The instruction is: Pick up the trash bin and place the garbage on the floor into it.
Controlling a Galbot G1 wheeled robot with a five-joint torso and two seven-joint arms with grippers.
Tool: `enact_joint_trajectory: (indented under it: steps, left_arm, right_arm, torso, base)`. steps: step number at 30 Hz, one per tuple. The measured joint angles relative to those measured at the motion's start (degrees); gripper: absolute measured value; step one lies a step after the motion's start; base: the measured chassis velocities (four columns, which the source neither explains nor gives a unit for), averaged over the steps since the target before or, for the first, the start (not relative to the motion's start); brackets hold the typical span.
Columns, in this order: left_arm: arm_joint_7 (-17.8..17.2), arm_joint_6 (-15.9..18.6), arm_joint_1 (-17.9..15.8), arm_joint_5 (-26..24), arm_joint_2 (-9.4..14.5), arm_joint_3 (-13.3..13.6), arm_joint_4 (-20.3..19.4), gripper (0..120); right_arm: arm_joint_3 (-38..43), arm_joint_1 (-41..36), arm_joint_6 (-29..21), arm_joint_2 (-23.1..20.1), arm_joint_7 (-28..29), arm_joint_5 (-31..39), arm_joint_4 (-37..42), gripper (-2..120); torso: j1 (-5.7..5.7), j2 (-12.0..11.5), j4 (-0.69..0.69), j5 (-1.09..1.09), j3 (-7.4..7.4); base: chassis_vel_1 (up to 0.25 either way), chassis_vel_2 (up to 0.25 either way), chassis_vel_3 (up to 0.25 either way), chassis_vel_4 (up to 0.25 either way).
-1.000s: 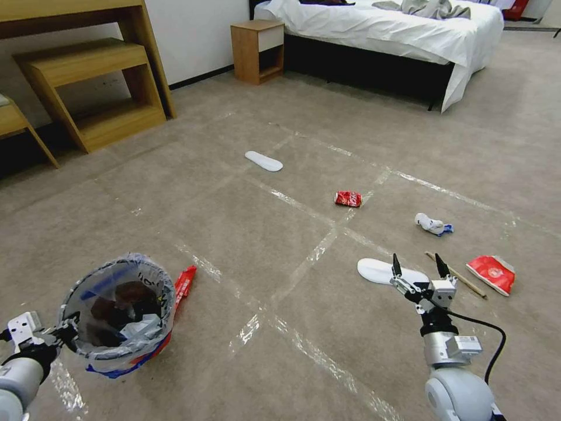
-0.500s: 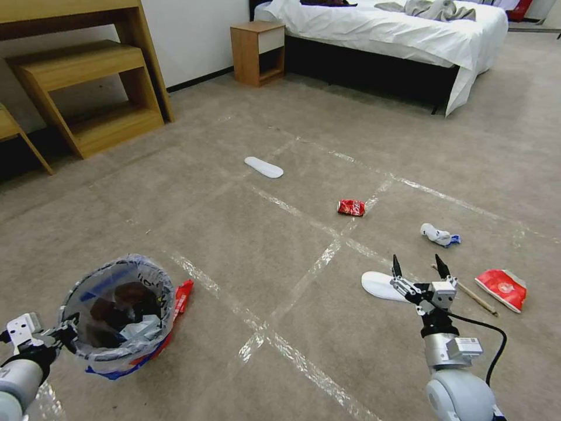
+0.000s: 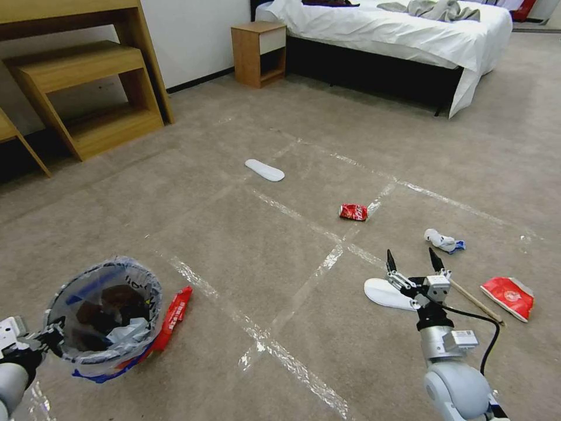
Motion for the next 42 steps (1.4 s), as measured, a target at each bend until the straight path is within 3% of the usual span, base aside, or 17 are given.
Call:
enact_joint_trajectory:
  steps: [42]
  left_arm:
    - [0.2,-0.1,-0.1,-0.1,-0.3,0.1,0.6,1]
  right_arm:
    - [0.4,-0.1,-0.4,0.3,-0.2,-0.3,-0.4,99]
  torso:
    - [0.00,0.0,0.00,0.00,0.01]
  base:
    - [-0.020,0.017,0.021,-0.021]
